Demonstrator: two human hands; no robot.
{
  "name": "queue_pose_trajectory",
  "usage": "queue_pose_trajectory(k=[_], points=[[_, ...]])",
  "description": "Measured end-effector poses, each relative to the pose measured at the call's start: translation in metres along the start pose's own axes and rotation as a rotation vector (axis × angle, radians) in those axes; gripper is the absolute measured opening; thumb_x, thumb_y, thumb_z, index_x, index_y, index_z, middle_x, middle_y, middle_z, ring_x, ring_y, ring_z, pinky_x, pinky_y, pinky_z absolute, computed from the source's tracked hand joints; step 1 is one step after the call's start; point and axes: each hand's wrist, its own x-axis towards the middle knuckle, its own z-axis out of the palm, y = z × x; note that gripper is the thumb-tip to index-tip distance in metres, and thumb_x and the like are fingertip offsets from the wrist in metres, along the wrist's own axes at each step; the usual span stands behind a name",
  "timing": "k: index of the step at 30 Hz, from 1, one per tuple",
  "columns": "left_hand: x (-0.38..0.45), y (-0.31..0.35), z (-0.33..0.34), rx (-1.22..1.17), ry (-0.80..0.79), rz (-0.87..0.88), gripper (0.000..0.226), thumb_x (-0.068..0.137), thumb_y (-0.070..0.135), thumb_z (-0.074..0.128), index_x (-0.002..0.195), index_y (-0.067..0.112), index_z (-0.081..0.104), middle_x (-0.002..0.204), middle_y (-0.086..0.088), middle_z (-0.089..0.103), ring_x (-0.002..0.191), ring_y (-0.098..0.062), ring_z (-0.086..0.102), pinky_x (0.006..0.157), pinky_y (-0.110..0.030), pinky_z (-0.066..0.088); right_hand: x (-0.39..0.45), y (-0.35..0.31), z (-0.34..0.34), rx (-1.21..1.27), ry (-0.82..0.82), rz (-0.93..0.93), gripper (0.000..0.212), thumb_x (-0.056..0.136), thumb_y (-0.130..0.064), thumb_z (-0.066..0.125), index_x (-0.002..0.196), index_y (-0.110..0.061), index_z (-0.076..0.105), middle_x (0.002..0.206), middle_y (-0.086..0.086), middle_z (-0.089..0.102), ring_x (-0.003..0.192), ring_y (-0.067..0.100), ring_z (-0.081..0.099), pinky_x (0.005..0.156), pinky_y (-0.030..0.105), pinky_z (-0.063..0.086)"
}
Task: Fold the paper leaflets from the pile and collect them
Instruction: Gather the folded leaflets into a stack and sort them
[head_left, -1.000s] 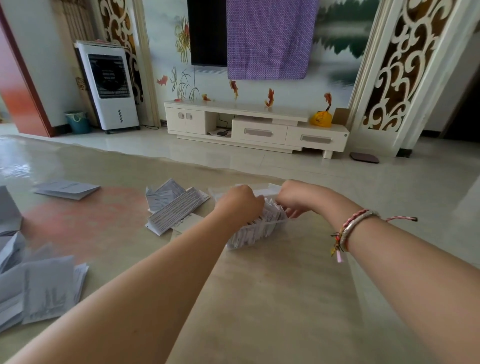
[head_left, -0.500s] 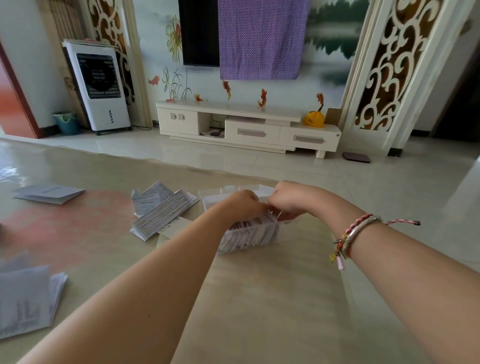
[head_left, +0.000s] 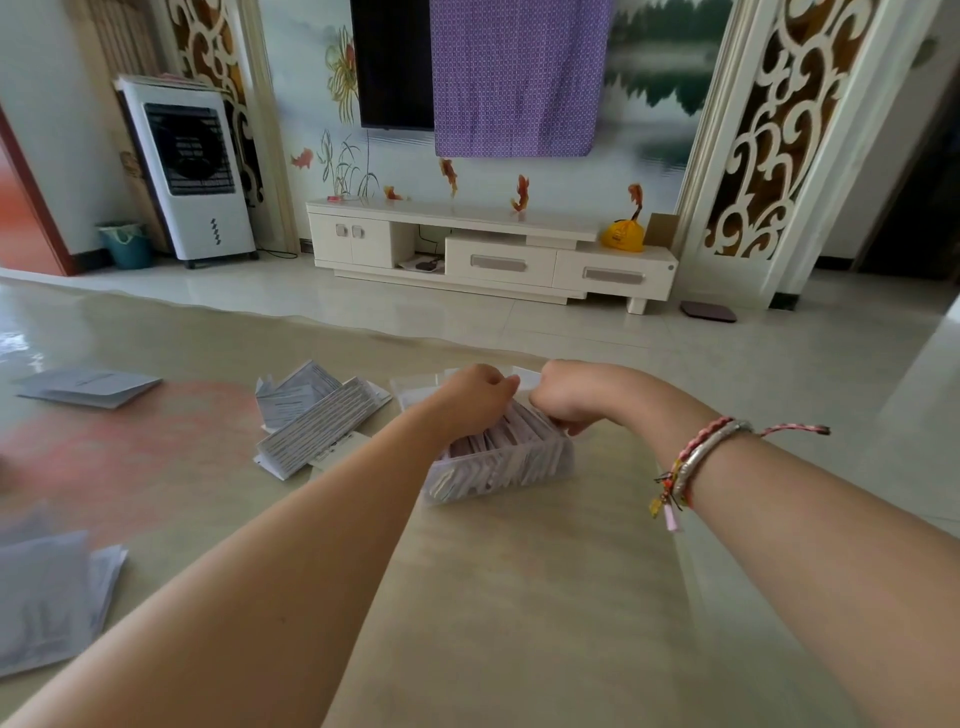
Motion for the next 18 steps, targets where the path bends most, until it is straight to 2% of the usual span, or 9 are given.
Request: queue_pose_trajectory(k=[2, 4, 7, 9, 12, 14, 15, 16, 18], points=[[0.002, -0.004, -0.005, -0.029, 0.043, 0.000, 0.034, 0.101, 0.032, 0.040, 0.098, 0.007, 0.062, 0.103, -0.017, 0.067, 0.081, -0.023, 0.055, 0.077, -0.031, 0.044, -0.002, 0.000, 0.001, -0.065, 0.022, -0.010, 0.016, 0.098, -0.011, 0.035, 0.089, -0.006, 0.047, 0.078, 0.009, 0.050, 0.076, 0.024, 0.056, 0.073, 0.033, 0.052], [-0.001, -0.007, -0.012, -0.063, 0.077, 0.002, 0.028, 0.101, 0.028, 0.040, 0.094, 0.009, 0.060, 0.107, -0.020, 0.067, 0.086, -0.028, 0.060, 0.083, -0.034, 0.047, -0.008, -0.002, 0.001, -0.149, 0.032, -0.020, 0.021, 0.097, -0.007, 0.034, 0.081, -0.003, 0.047, 0.073, 0.007, 0.045, 0.064, 0.019, 0.047, 0.055, 0.026, 0.041], [-0.012, -0.009, -0.020, -0.112, 0.133, 0.007, 0.025, 0.101, 0.026, 0.040, 0.096, 0.009, 0.058, 0.105, -0.018, 0.066, 0.093, -0.031, 0.062, 0.088, -0.040, 0.050, -0.019, -0.005, 0.000, -0.182, 0.069, -0.040, 0.024, 0.098, -0.008, 0.034, 0.105, 0.001, 0.054, 0.071, 0.005, 0.041, 0.060, 0.015, 0.039, 0.050, 0.025, 0.029], [-0.025, -0.009, -0.027, -0.122, 0.185, 0.015, 0.026, 0.100, 0.025, 0.039, 0.098, 0.008, 0.059, 0.104, -0.015, 0.065, 0.089, -0.027, 0.060, 0.084, -0.038, 0.050, -0.025, -0.005, 0.000, -0.158, 0.118, -0.054, 0.018, 0.097, -0.008, 0.035, 0.099, -0.004, 0.053, 0.072, 0.004, 0.043, 0.061, 0.015, 0.040, 0.051, 0.026, 0.030], [-0.051, -0.012, -0.040, -0.244, 0.284, 0.035, 0.027, 0.100, 0.022, 0.040, 0.107, 0.009, 0.062, 0.108, -0.009, 0.067, 0.098, -0.025, 0.062, 0.087, -0.036, 0.049, -0.033, -0.006, 0.003, -0.046, 0.203, -0.075, 0.021, 0.093, -0.007, 0.037, 0.079, -0.006, 0.053, 0.076, 0.007, 0.052, 0.062, 0.019, 0.048, 0.052, 0.029, 0.038], [-0.073, -0.019, -0.049, -0.381, 0.349, 0.046, 0.023, 0.099, 0.017, 0.040, 0.102, 0.014, 0.062, 0.103, -0.003, 0.068, 0.099, -0.023, 0.063, 0.093, -0.039, 0.051, -0.038, -0.011, 0.007, 0.051, 0.271, -0.149, 0.022, 0.092, -0.006, 0.039, 0.094, -0.004, 0.061, 0.096, 0.013, 0.062, 0.084, 0.028, 0.061, 0.072, 0.038, 0.053], [-0.086, -0.026, -0.053, -0.455, 0.386, 0.038, 0.023, 0.099, 0.014, 0.040, 0.100, 0.014, 0.063, 0.101, -0.003, 0.068, 0.098, -0.022, 0.064, 0.092, -0.037, 0.052, -0.042, -0.016, 0.012, 0.094, 0.315, -0.195, 0.024, 0.092, -0.008, 0.041, 0.104, -0.006, 0.062, 0.106, 0.012, 0.063, 0.096, 0.028, 0.061, 0.084, 0.040, 0.052], [-0.099, -0.034, -0.057, -0.522, 0.428, 0.025, 0.025, 0.097, 0.010, 0.039, 0.098, 0.013, 0.064, 0.100, -0.004, 0.069, 0.096, -0.021, 0.065, 0.087, -0.032, 0.053, -0.043, -0.022, 0.017, 0.130, 0.357, -0.253, 0.024, 0.092, -0.009, 0.042, 0.107, -0.010, 0.060, 0.111, 0.010, 0.063, 0.100, 0.025, 0.059, 0.089, 0.039, 0.051], [-0.128, -0.056, -0.064, -0.593, 0.503, -0.013, 0.029, 0.094, 0.002, 0.038, 0.097, 0.009, 0.066, 0.097, -0.006, 0.070, 0.090, -0.018, 0.065, 0.070, -0.017, 0.049, -0.048, -0.040, 0.035, 0.187, 0.402, -0.406, 0.019, 0.091, -0.011, 0.047, 0.106, -0.015, 0.059, 0.110, 0.005, 0.063, 0.100, 0.020, 0.059, 0.088, 0.033, 0.049]])
